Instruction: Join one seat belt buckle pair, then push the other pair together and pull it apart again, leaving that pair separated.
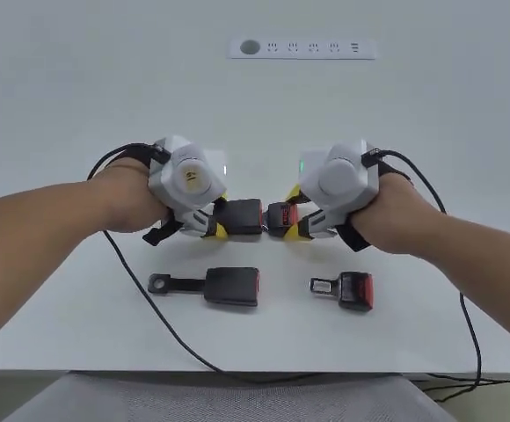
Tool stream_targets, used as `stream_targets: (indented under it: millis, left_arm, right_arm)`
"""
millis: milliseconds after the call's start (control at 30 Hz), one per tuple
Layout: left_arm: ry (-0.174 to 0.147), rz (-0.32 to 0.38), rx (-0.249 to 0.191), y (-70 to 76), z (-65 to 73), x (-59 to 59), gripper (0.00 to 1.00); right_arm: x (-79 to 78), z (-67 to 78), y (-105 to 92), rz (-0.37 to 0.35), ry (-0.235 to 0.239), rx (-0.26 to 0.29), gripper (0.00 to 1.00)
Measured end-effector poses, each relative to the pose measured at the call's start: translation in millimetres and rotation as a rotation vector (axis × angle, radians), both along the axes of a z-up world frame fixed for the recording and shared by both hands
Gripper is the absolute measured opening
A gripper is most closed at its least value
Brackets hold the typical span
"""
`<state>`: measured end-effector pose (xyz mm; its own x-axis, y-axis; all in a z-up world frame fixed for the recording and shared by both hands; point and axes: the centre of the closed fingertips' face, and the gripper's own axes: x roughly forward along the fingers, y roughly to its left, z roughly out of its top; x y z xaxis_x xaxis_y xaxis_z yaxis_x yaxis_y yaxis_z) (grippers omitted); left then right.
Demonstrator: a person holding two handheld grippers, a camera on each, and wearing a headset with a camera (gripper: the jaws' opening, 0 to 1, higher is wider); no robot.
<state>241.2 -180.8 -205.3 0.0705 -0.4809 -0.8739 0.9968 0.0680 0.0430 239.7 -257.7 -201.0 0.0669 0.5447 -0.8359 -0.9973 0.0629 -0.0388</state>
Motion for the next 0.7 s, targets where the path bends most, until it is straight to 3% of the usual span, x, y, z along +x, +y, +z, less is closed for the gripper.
stream_targets:
  millis: [700]
  left_arm:
    - [-0.003,0.007,0.016,-0.3,1.7,-1.5,0.32]
  right_arm:
    - [0.5,-3.3,0.5,-0.004,-0.002,0.002,0.3]
